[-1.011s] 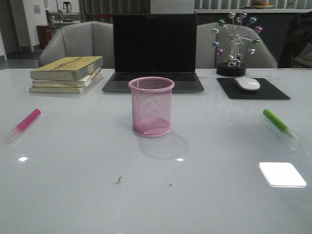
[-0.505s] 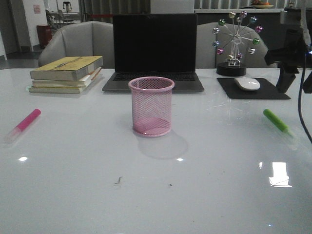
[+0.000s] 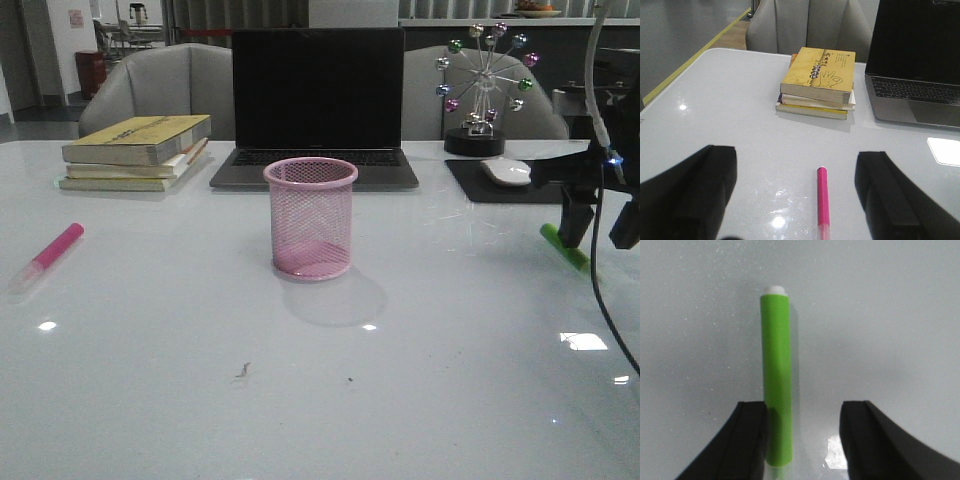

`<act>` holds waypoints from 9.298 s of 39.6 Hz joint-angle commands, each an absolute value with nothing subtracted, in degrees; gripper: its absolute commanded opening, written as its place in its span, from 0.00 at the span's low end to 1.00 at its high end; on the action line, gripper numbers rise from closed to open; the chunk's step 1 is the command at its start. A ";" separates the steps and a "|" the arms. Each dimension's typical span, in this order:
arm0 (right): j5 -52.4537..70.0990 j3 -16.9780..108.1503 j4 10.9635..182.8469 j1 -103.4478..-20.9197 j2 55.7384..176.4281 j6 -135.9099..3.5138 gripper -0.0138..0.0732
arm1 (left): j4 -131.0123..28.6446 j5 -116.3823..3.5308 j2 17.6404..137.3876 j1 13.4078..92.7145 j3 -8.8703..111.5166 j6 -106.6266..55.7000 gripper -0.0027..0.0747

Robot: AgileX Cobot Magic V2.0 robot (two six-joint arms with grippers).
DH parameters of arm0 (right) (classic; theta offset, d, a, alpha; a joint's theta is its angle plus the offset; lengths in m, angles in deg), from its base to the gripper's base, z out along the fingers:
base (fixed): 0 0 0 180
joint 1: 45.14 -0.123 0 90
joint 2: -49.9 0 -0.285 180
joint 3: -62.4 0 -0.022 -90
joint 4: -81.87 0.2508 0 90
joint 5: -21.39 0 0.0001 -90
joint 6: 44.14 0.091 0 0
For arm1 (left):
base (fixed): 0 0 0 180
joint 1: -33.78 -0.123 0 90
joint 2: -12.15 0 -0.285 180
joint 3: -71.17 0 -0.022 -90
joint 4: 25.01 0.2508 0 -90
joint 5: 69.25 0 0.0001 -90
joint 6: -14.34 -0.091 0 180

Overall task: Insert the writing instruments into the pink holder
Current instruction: 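Lower the right gripper onto the green marker and close on it, then lift the green marker and carry it over the pink holder, then lower the green marker into the holder and open the right gripper, then withdraw the right gripper away from the holder, then lower the left gripper onto the pink marker and close on it, then lift the pink marker upright and carry it over the holder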

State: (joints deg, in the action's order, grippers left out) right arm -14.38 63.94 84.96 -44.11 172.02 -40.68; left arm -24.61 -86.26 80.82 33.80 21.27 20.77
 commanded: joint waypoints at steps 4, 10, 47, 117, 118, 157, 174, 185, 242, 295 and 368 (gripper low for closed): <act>-12.28 66.27 85.68 -43.70 171.21 -41.73 0.67 | -25.01 -91.68 80.18 34.21 23.29 21.13 0.75; -12.08 66.27 85.81 -43.70 172.49 -41.77 0.67 | -25.01 -91.68 80.18 34.21 23.29 21.13 0.75; 8.98 68.62 87.17 -51.34 161.70 -42.23 0.22 | -25.01 -91.68 80.18 34.21 23.29 21.13 0.75; 65.48 47.05 87.26 -76.41 169.13 -42.17 0.40 | -25.01 -95.05 80.18 34.09 23.29 21.13 0.75; 64.95 47.05 87.11 -76.41 169.13 -42.17 0.43 | -25.01 -95.05 80.18 34.09 23.29 21.13 0.75; 23.82 47.05 86.99 -57.90 131.46 -49.91 0.66 | -25.01 -95.05 80.18 34.09 23.29 21.13 0.75; 10.93 34.22 85.91 -44.24 111.12 -49.91 0.66 | -25.01 -95.05 80.18 34.09 23.29 21.03 0.75; 8.28 19.46 85.91 -44.24 100.16 -49.86 0.66 | -25.01 -95.05 80.18 34.09 23.29 21.03 0.75; 8.22 14.67 85.91 -44.24 97.23 -49.86 0.66 | -22.49 -56.48 120.61 43.23 62.27 21.03 0.60; 3.07 14.67 85.91 -44.24 97.23 -49.86 0.66 | -21.59 -38.96 134.31 43.11 64.89 21.03 0.34; 2.90 14.67 83.43 -44.24 97.23 -49.86 0.66 | -33.42 -110.63 120.05 71.07 63.75 21.03 0.15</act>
